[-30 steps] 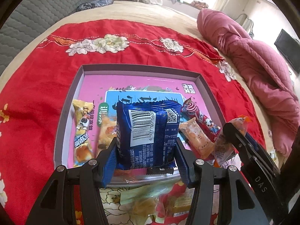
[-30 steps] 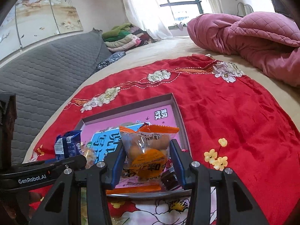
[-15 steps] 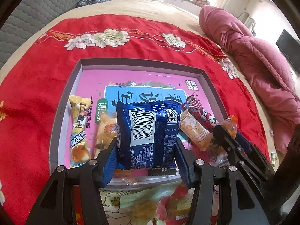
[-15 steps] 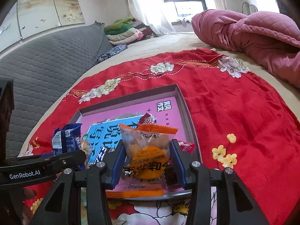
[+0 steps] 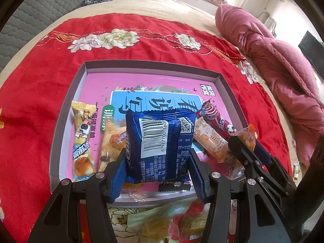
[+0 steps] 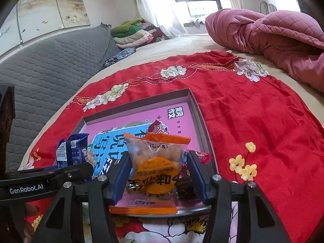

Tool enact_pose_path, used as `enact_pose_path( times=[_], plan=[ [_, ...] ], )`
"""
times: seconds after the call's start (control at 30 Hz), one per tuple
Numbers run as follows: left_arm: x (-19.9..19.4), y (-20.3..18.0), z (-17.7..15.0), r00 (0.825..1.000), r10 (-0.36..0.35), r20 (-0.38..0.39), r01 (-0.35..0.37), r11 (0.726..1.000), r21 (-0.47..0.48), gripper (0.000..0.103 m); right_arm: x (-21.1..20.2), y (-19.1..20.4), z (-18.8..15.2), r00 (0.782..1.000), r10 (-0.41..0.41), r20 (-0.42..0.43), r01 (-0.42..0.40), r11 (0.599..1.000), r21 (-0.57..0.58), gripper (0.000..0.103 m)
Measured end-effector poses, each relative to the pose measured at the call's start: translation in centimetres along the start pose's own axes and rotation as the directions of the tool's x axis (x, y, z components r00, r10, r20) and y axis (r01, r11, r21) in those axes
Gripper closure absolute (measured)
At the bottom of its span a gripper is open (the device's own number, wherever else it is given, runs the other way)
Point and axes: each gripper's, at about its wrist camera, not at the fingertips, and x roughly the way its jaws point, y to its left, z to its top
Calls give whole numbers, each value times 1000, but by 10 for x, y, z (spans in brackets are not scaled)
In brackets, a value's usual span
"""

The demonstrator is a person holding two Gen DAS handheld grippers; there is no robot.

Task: Organize snacks
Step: 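Lower the blue pack into the tray and open the left gripper while the right releases the orange-trimmed bag there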

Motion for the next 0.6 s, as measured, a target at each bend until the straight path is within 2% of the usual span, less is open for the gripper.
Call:
enact_pose_path(
  times=[0.23,0.33,0.6],
  plan=[
    [1,0,1,1000,4,-4,-4,1000,-4,45,0,-2,-1,1000,11,-5,-11,1000,19,42],
    [1,0,1,1000,4,-6,-4,1000,0,45,0,-4,-2,1000,15,-7,-15,999,28,37],
    [1,0,2,1000,9,-14,-9,1000,2,44,-4,-5,-1,1000,23,6,-24,999,36,36]
  ],
)
